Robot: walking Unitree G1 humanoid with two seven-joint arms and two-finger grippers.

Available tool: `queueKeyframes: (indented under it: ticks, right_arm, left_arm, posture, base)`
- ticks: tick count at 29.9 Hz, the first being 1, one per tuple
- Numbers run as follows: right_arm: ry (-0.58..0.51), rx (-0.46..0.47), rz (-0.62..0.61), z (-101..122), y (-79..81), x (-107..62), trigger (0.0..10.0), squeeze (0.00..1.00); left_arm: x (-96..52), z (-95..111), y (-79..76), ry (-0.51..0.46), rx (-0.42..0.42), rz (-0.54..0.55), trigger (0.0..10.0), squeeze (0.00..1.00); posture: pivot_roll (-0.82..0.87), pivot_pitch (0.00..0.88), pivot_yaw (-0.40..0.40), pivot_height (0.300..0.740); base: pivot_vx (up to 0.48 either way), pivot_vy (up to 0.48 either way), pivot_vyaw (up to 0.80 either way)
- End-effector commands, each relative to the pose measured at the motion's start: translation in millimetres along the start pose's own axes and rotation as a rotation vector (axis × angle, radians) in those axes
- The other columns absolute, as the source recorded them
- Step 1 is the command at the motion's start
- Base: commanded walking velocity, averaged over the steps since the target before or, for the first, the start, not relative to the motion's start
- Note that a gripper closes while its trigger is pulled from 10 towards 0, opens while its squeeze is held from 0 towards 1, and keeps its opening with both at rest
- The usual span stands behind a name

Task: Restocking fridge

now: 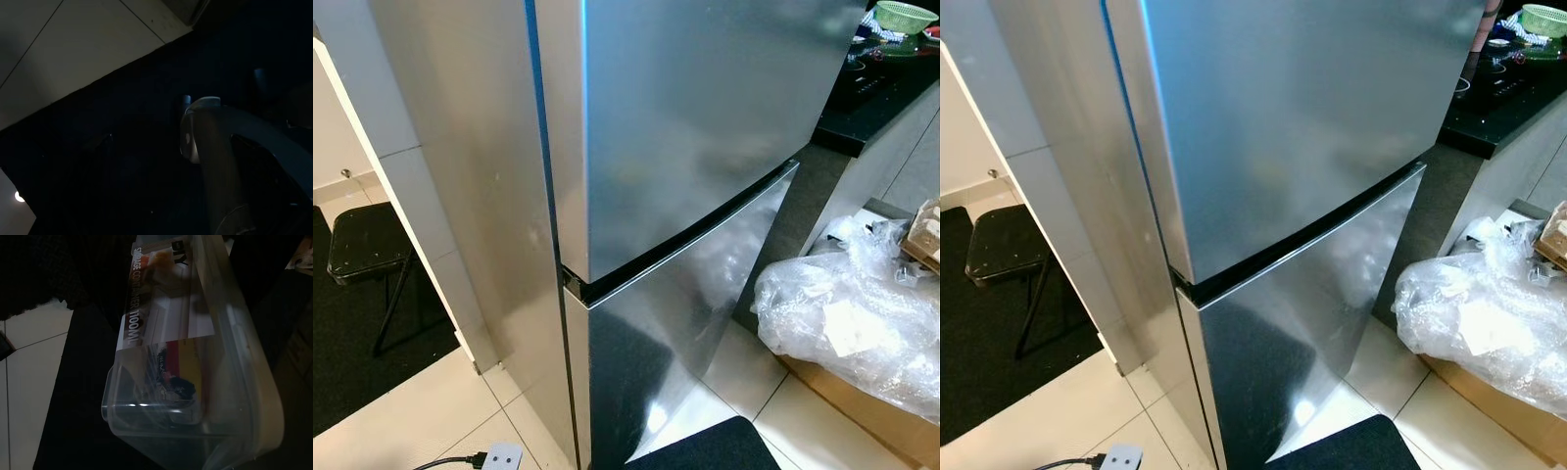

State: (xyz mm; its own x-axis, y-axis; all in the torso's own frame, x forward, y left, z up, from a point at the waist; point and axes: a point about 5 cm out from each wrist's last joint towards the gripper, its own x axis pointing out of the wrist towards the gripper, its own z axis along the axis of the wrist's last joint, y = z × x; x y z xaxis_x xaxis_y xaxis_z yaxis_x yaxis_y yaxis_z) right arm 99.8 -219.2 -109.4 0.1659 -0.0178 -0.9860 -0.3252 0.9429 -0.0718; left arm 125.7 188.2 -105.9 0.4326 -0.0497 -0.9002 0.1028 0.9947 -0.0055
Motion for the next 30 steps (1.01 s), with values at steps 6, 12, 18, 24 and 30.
queueKeyframes:
  ticks: [6, 12, 18, 24, 30]
  right_arm:
    - [-0.007, -0.006, 0.003, -0.4, 0.1, 0.0, 10.0, 0.0]
    - [-0.006, -0.007, 0.002, -0.9, -0.8, -0.2, 10.0, 0.0]
    - [-0.007, -0.009, 0.002, -0.1, -0.3, -0.1, 10.0, 0.0]
    - [-0.01, -0.009, 0.004, 1.2, 1.5, 0.2, 10.0, 0.0]
    - [-0.009, -0.011, 0.005, 0.6, 1.9, 0.3, 10.0, 0.0]
  left_arm:
    - [-0.1, -5.2, -4.1, 0.019, -0.001, -0.009, 10.0, 0.0]
    - [-0.1, -5.3, -4.4, 0.02, 0.004, -0.009, 10.0, 0.0]
    - [-0.1, -5.1, -4.3, 0.019, 0.006, -0.009, 10.0, 0.0]
    - [-0.2, -4.2, -1.9, 0.018, 0.033, 0.007, 10.0, 0.0]
    - [-0.2, -2.4, -0.2, 0.012, 0.038, 0.008, 10.0, 0.0]
  posture:
    - [-0.06, 0.0, -0.025, 0.74]
    - [-0.06, 0.0, -0.027, 0.74]
    - [-0.06, 0.0, -0.027, 0.74]
    - [-0.06, 0.0, -0.026, 0.74]
    - [-0.06, 0.0, -0.027, 0.74]
  base:
    - [-0.347, 0.0, 0.0]
    - [-0.334, 0.0, 0.0]
    - [-0.282, 0.0, 0.0]
    - [0.0, 0.0, 0.0]
    - [0.0, 0.0, 0.0]
